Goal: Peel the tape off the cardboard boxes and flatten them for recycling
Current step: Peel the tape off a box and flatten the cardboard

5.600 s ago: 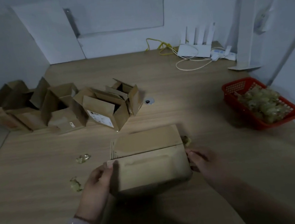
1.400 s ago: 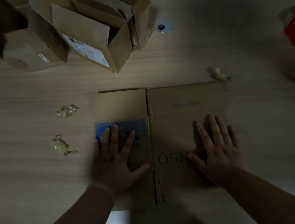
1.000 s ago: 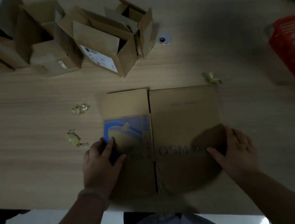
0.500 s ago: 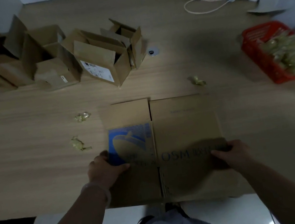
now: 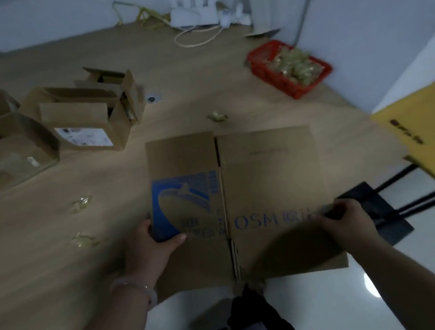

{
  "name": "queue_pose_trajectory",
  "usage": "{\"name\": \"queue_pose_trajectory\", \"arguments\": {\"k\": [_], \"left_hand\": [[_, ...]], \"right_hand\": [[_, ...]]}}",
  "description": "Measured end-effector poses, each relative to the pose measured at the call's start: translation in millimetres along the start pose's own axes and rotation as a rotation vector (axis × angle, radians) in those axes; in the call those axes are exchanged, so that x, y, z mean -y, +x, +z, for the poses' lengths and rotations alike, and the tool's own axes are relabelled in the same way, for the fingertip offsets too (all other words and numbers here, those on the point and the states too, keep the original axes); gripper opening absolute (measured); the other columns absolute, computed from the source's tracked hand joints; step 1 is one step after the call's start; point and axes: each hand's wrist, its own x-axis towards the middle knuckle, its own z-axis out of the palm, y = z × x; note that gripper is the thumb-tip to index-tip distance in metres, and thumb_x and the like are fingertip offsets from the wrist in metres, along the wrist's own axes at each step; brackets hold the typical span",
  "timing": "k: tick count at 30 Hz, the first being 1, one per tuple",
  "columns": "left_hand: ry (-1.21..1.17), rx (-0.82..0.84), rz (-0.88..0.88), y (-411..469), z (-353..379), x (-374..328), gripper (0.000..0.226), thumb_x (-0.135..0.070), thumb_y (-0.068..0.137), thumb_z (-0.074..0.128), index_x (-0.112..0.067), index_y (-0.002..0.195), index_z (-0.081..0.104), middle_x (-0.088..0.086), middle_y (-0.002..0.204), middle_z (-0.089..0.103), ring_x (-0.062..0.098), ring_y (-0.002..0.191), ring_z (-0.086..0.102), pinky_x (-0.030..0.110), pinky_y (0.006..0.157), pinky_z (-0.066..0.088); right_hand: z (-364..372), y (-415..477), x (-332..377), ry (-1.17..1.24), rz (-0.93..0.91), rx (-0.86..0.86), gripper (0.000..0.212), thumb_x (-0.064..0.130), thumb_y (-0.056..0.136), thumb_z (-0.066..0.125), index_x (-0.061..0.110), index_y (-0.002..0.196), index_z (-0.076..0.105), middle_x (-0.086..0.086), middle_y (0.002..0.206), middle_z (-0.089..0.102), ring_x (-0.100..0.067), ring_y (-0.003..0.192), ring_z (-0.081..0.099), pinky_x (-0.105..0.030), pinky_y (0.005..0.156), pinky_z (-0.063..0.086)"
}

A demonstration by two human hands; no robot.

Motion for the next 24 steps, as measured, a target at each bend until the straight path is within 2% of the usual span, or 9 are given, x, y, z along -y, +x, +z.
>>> {"name": "queue_pose_trajectory", "arguments": {"k": [4,6,8,12,17,19,20,22,24], "left_hand": [[0.087,0.055,0.13,-16,14,-39,0.057,-0.042,0.06,0.088,-0.024,0.103,0.056,-0.009,0.099,0.061,0.018,0.094,0.061,0.034,0.075,0.052],[0.123,0.079,0.192,-26,25,-64,0.063,-0.044,0.06,0.087,-0.022,0.11,0.055,-0.004,0.106,0.061,0.022,0.099,0.061,0.035,0.078,0.052],[0.155,0.081,0.236,-38,37,-89,0.081,-0.046,0.06,0.086,-0.015,0.126,0.049,0.003,0.119,0.056,0.025,0.106,0.057,0.034,0.081,0.05],[0.162,0.098,0.339,-65,69,-136,0.09,-0.043,0.06,0.087,-0.01,0.132,0.046,0.008,0.128,0.054,0.028,0.113,0.056,0.041,0.089,0.051],[0.244,0.117,0.445,-111,127,-183,0.087,-0.05,0.06,0.085,-0.012,0.129,0.047,0.008,0.124,0.051,0.027,0.107,0.055,0.04,0.086,0.052],[0.235,0.145,0.505,-134,159,-200,0.084,-0.05,0.061,0.084,-0.013,0.127,0.049,0.007,0.121,0.054,0.025,0.105,0.057,0.039,0.084,0.053],[0.208,0.177,0.525,-148,177,-208,0.081,-0.048,0.062,0.084,-0.013,0.126,0.048,0.005,0.12,0.056,0.023,0.102,0.058,0.035,0.081,0.053],[0.153,0.259,0.537,-178,214,-221,0.078,-0.044,0.067,0.083,-0.015,0.128,0.046,0.001,0.117,0.058,0.017,0.092,0.055,0.027,0.072,0.047],[0.124,0.314,0.557,-210,253,-236,0.075,-0.042,0.069,0.082,-0.016,0.128,0.044,0.0,0.115,0.058,0.014,0.086,0.051,0.024,0.067,0.043]], "right_hand": [[-42,-43,-20,0.061,0.061,-0.17,0.043,0.041,0.073,0.079,0.016,0.101,0.058,-0.001,0.093,0.064,-0.021,0.087,0.057,-0.031,0.072,0.041],[-63,-59,-31,0.095,0.074,-0.248,0.044,0.041,0.072,0.08,0.012,0.099,0.058,-0.002,0.091,0.065,-0.024,0.088,0.059,-0.031,0.07,0.04],[-85,-72,-41,0.145,0.088,-0.326,0.046,0.038,0.072,0.081,0.013,0.102,0.056,0.0,0.09,0.064,-0.022,0.086,0.058,-0.031,0.07,0.039],[-128,-92,-66,0.248,0.098,-0.436,0.046,0.035,0.073,0.081,0.02,0.104,0.051,0.011,0.084,0.059,-0.018,0.083,0.056,-0.032,0.074,0.04],[-186,-111,-119,0.336,0.107,-0.549,0.042,0.03,0.075,0.081,0.021,0.101,0.05,0.012,0.083,0.059,-0.016,0.078,0.058,-0.031,0.07,0.04],[-215,-118,-147,0.366,0.104,-0.603,0.041,0.028,0.076,0.08,0.024,0.102,0.049,0.017,0.081,0.057,-0.005,0.074,0.056,-0.029,0.064,0.039],[-230,-122,-162,0.379,0.107,-0.625,0.041,0.028,0.076,0.08,0.024,0.102,0.048,0.018,0.08,0.056,-0.001,0.073,0.055,-0.028,0.062,0.039],[-263,-129,-195,0.38,0.124,-0.664,0.041,0.027,0.076,0.08,0.023,0.103,0.048,0.017,0.08,0.056,-0.003,0.071,0.055,-0.028,0.062,0.039],[-299,-136,-228,0.37,0.13,-0.713,0.041,0.025,0.075,0.08,0.023,0.102,0.049,0.016,0.079,0.057,-0.004,0.07,0.055,-0.027,0.06,0.038]]}}
